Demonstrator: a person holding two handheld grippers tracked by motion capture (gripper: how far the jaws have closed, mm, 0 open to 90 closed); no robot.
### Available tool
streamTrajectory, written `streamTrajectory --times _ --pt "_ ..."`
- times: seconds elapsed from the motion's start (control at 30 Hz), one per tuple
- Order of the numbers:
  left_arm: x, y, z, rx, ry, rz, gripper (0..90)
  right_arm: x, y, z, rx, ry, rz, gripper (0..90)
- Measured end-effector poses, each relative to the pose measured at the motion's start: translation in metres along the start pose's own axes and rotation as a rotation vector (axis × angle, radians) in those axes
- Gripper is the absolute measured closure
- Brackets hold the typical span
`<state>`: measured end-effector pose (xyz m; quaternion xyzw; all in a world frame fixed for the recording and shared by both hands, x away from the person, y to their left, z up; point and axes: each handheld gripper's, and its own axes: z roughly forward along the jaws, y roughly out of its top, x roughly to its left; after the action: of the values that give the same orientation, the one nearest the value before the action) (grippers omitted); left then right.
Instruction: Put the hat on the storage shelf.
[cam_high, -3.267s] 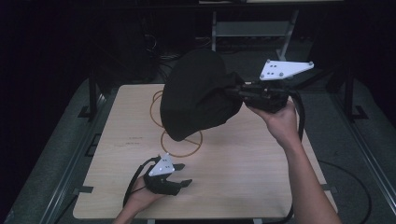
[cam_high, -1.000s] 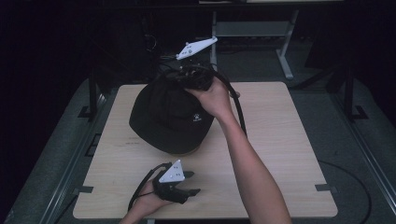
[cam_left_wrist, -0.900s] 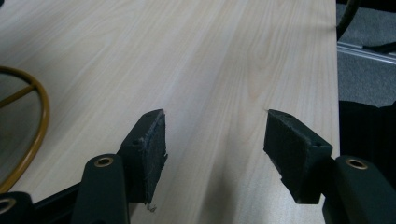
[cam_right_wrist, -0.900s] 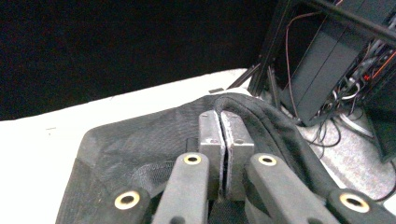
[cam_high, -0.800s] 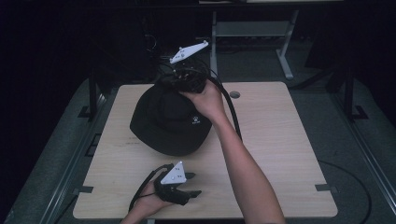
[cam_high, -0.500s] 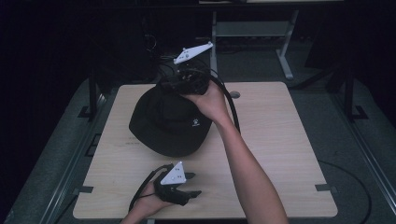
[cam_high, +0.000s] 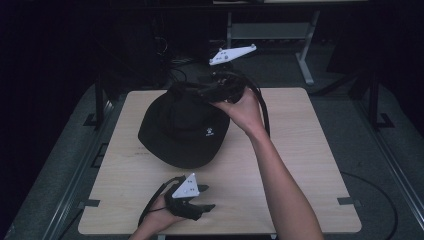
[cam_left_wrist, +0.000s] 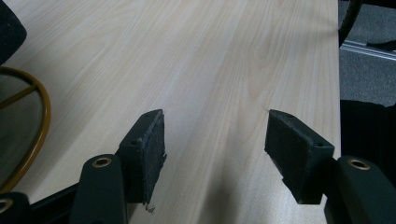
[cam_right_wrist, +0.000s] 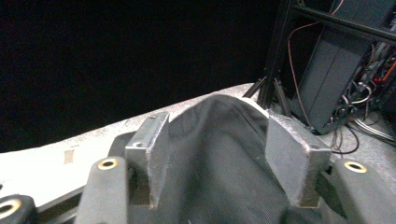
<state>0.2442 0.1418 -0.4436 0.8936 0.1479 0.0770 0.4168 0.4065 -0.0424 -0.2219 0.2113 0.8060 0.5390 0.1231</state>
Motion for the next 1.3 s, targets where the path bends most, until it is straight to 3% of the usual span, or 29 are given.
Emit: streamTrajectory --times 0.47,0.97,1.3 --pt "0.001 -0.001 0.0 -0.014 0.001 -0.015 34.9 -0.013 -0.021 -0.038 -0.009 0.017 0.063 31.2" --pt "0.004 -0.002 -0.002 -0.03 0.011 -0.046 32.9 -0.021 -0.047 -0.069 -0.002 -0.024 0.087 28.6" --pt "0.005 -0.002 -0.002 -0.029 0.016 -0.043 32.5 -0.027 -0.064 -0.092 -0.01 -0.05 0.106 28.7"
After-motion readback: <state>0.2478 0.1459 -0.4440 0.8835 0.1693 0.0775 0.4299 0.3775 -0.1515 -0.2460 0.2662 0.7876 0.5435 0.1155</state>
